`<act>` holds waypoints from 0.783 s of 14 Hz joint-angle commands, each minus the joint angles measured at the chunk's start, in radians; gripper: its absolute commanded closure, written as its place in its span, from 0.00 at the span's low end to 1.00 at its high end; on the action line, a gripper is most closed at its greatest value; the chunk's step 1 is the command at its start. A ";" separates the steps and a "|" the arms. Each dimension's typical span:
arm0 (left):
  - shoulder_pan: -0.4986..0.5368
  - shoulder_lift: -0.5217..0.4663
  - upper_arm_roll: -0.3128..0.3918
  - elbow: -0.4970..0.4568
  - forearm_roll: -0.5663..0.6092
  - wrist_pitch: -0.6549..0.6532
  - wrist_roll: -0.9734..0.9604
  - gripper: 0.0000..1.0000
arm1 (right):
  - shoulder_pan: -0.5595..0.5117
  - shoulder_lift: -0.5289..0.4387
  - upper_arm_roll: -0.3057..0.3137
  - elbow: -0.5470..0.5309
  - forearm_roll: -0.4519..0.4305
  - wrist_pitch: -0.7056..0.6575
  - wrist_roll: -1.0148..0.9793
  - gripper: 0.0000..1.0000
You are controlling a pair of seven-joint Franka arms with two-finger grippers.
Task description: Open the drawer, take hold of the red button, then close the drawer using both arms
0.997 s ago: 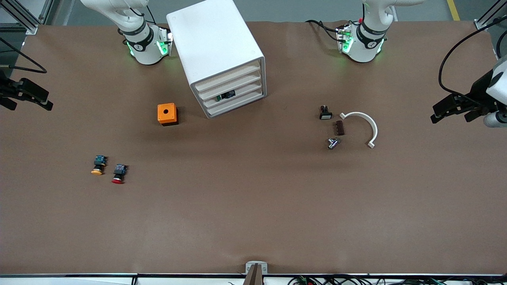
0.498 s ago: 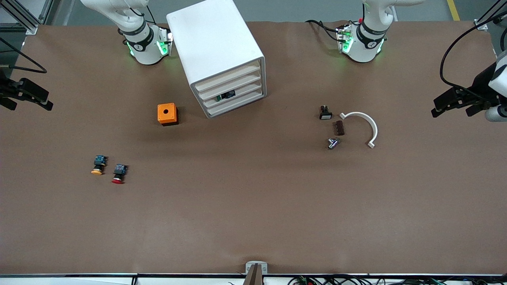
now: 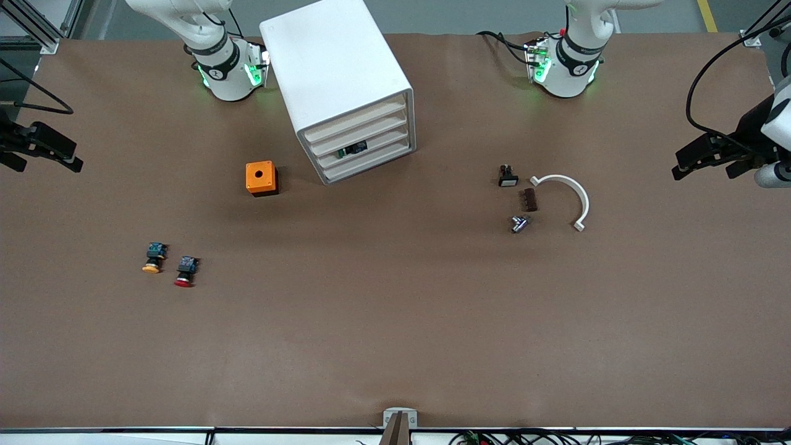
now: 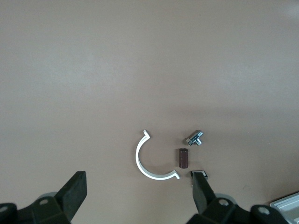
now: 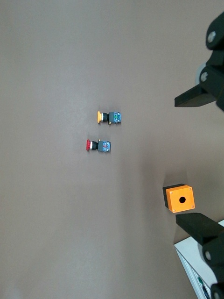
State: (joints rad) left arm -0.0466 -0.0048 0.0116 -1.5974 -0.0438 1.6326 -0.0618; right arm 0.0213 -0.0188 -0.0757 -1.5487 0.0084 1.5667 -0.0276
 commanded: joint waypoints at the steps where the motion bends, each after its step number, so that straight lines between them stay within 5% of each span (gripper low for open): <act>1: 0.002 0.006 -0.010 0.028 0.022 -0.022 0.005 0.00 | -0.001 -0.001 0.002 0.009 -0.004 -0.013 0.008 0.00; 11: 0.001 0.011 -0.009 0.044 0.053 -0.082 0.011 0.00 | 0.000 -0.001 0.002 0.009 -0.013 -0.013 -0.001 0.00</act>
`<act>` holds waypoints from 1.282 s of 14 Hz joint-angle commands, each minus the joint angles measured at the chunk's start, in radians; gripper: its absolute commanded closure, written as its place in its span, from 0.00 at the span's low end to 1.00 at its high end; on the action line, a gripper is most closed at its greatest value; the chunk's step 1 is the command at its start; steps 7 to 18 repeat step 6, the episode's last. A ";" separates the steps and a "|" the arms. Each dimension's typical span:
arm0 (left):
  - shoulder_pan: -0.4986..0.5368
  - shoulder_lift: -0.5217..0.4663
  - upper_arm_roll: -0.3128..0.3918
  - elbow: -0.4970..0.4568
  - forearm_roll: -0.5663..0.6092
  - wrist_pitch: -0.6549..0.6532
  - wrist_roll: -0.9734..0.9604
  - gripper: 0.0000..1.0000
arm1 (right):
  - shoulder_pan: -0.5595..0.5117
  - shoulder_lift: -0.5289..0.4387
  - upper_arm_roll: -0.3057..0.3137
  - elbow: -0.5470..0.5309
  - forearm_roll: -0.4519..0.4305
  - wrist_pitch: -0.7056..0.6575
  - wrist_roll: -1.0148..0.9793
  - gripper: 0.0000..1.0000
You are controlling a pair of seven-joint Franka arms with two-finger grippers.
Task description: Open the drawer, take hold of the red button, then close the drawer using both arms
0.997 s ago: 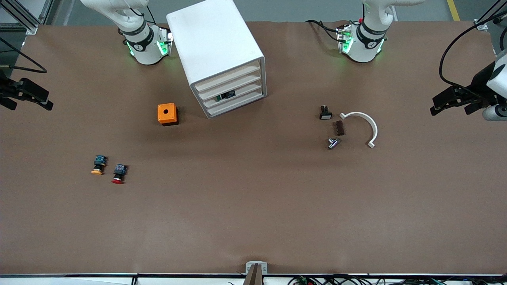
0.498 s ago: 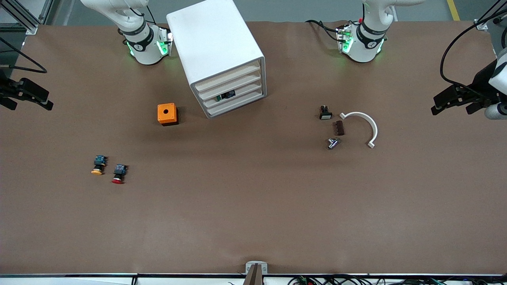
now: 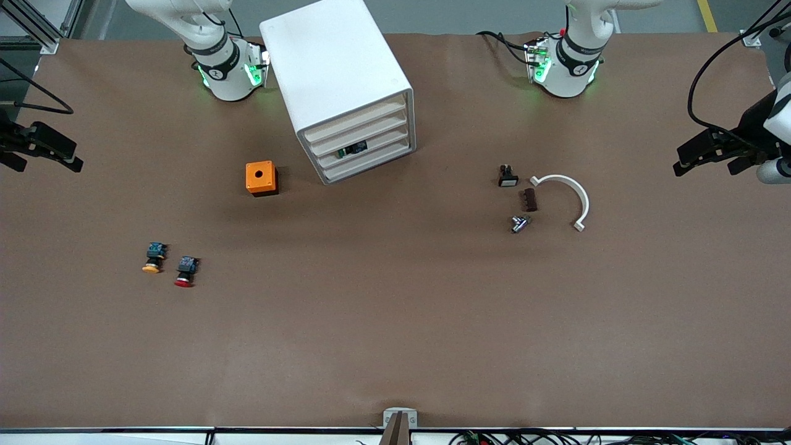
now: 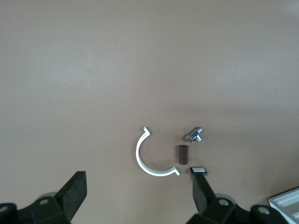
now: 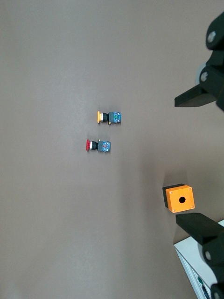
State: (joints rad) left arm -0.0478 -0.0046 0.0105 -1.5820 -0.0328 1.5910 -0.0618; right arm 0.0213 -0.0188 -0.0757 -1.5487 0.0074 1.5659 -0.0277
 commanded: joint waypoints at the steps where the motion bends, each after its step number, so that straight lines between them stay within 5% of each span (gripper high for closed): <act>1: -0.001 0.011 -0.007 0.027 0.050 -0.042 0.020 0.00 | -0.001 -0.001 0.004 0.009 -0.018 -0.014 -0.003 0.00; 18: -0.001 0.011 -0.017 0.028 0.041 -0.046 0.019 0.00 | -0.015 0.002 0.001 0.009 -0.020 -0.017 -0.006 0.00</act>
